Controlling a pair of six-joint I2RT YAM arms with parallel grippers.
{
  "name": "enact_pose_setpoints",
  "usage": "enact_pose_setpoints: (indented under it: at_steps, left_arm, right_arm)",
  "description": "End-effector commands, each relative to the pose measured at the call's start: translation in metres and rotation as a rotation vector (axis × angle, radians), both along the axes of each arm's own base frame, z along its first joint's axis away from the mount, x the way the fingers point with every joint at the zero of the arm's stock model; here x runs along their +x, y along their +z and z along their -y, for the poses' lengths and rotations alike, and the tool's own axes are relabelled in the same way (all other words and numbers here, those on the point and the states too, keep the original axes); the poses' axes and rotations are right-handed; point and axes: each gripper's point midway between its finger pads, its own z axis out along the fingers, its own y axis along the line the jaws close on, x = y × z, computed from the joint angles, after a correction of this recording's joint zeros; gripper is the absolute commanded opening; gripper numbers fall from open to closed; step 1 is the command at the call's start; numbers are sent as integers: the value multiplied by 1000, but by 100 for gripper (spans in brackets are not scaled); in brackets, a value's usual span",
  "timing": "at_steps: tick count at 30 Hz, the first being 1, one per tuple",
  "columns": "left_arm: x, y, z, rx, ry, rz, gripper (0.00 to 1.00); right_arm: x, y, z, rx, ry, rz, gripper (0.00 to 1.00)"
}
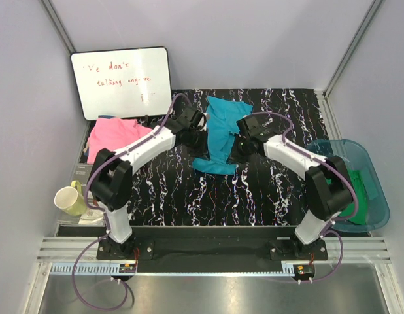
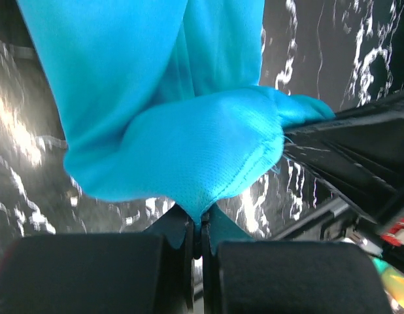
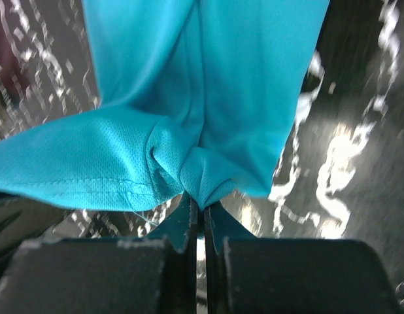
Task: Fold and stack the t-shirts
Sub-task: Fold the folded rectangular tshirt in 1/3 of the way
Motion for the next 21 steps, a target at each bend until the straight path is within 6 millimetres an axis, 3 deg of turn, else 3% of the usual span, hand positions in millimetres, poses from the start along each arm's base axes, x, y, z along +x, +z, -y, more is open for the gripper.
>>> enact_pose_setpoints:
  at_steps: [1,8,9,10,11,12,17,19,20,21]
  left_arm:
    - [39,16,8,6,-12,92,0]
    - [83,11,9,4,15,80,3]
    - [90,10,13,-5,8,78,13]
    - [97,11,10,-3,6,78,56]
    - [96,-1,6,28,3,36,73]
    - [104,12,5,23,7,61,95]
    - [98,40,-17,31,13,111,99]
    - [88,36,-22,33,-1,93,99]
    - [83,45,-23,24,-8,107,99]
    - [75,36,-26,32,-13,83,99]
  right_arm:
    - [35,4,2,-57,24,68,1]
    - [73,-5,0,-66,-8,65,1]
    - [76,-6,2,-69,-14,65,1]
    - [80,-8,4,-73,-22,63,1]
    - [85,-9,3,-74,-25,63,1]
    - [89,-10,7,-75,-37,60,1]
    - [115,-8,13,-66,-68,73,3]
    - [126,-10,19,-67,-89,75,6]
    - [135,-16,22,-76,-101,74,21]
    - [140,-18,23,-82,-106,76,31]
